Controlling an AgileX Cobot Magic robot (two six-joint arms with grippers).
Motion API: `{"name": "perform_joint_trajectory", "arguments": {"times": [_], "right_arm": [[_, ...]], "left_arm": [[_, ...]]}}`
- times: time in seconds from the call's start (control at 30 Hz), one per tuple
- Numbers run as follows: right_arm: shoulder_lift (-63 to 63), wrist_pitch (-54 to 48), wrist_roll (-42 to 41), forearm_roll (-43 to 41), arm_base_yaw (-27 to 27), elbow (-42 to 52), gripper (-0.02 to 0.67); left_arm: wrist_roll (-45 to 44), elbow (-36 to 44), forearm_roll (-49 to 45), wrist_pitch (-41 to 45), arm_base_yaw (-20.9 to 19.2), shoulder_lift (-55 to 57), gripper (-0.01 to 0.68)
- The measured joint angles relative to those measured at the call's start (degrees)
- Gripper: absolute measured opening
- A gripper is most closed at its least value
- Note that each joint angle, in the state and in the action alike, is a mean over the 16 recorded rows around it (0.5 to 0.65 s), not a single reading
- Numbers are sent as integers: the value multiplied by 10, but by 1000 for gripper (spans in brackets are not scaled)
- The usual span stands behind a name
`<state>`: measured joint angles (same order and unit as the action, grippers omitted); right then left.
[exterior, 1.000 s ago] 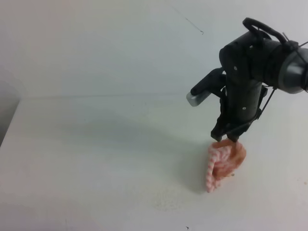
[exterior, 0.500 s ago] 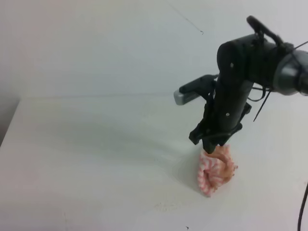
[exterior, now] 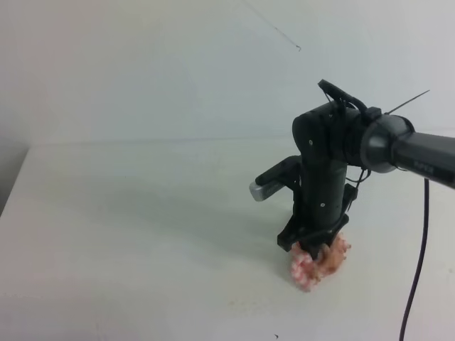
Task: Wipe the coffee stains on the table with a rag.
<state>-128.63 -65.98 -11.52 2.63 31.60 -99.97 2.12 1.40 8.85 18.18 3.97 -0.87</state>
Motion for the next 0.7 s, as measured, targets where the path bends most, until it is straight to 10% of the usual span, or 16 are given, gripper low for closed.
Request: {"name": "perform_joint_trajectory", "arguments": {"times": [0.37, 0.7], "right_arm": [[-18, 28, -38, 68, 102, 1, 9], [-14, 26, 6, -72, 143, 1, 2]], "left_arm": [[0, 5, 0, -2, 0, -3, 0], [0, -5, 0, 2, 0, 3, -1]]}}
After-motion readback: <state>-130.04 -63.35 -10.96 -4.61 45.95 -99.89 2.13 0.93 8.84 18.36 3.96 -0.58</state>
